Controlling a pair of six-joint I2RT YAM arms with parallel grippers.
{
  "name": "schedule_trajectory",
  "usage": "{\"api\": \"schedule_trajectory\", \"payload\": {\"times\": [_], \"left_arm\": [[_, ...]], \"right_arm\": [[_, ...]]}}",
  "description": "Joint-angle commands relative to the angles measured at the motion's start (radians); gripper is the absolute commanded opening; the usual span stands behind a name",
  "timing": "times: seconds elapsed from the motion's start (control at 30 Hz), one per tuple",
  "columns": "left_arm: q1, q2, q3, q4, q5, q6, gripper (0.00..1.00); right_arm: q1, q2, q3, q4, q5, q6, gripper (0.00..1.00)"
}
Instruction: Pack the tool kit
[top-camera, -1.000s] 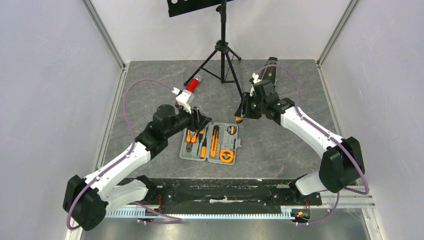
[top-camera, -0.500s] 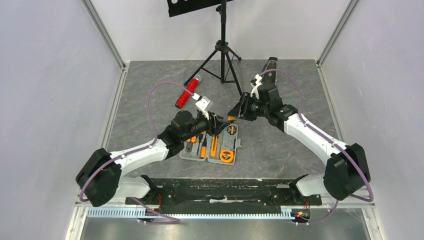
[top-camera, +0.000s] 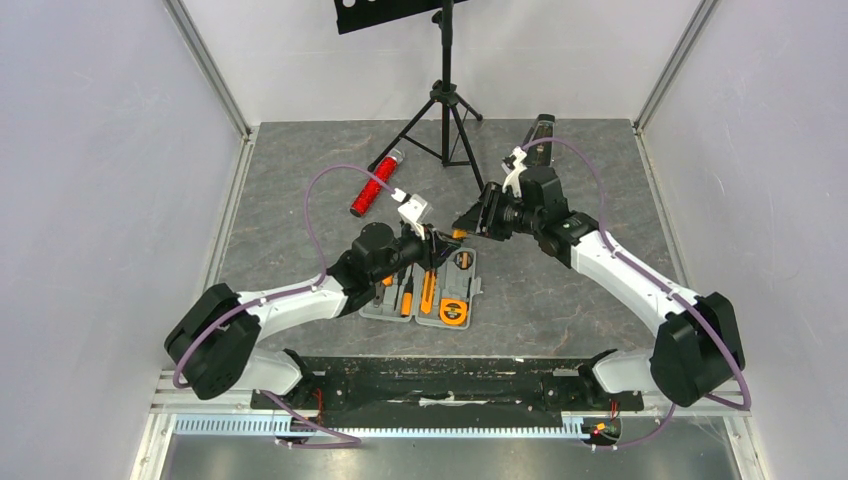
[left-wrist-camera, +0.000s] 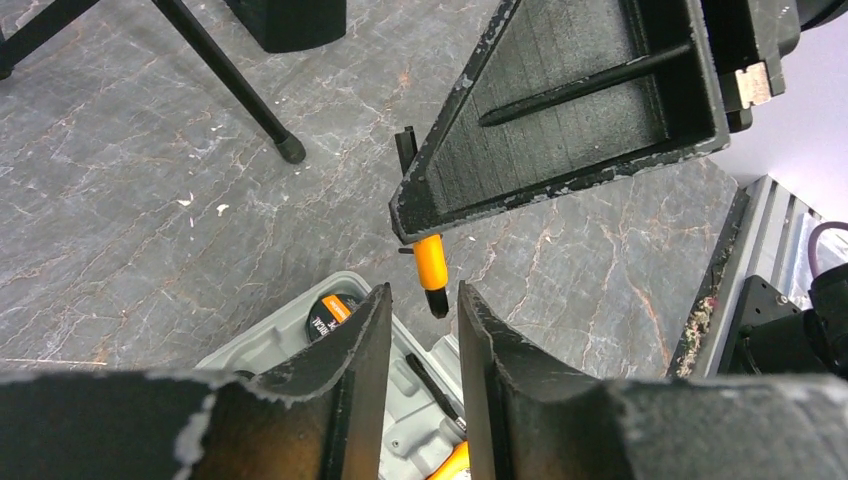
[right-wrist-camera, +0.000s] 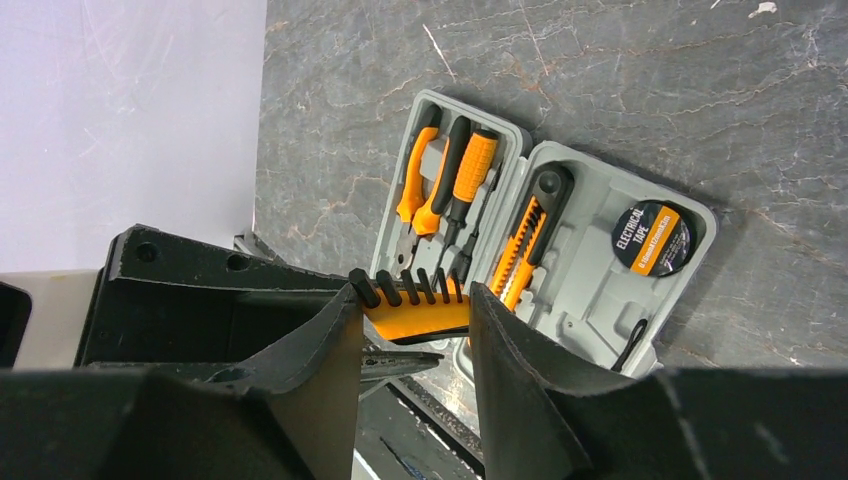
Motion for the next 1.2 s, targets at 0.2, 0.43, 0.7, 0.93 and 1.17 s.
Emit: {"api": "schedule_trajectory", "payload": {"times": [0.2,0.43,0.7,0.93,1.17], "left_arm": [[-0.006,0.022,0.031,0.135,0.009,-0.072,0.31],[-0.006,0.047,0.033,0.149,0.025,-0.102,0.10],[0.012,0.007,0.024,0.153,0.034,-0.152,0.02],[0.123,-0.040,-0.074,0.351,0.123,-0.376,0.02],[0.163,-0.030,-0.121,0.628,0.189,-0.604,0.02]], "right_arm": [[-0.005,-0.048,-0.051,0.087,-0.019,0.034,0.11],[-0.004,-0.057,-0.056,0.117,-0.031,0.043,0.11],[-0.027,-0.094,-0.110,0.281,-0.098,0.029,0.39],[-0.096,-0.188,-0.320,0.797,-0.264,0.002,0.67],[-0.100,-0.158,-0.350,0.999,-0.371,-0.045,0.61]]}}
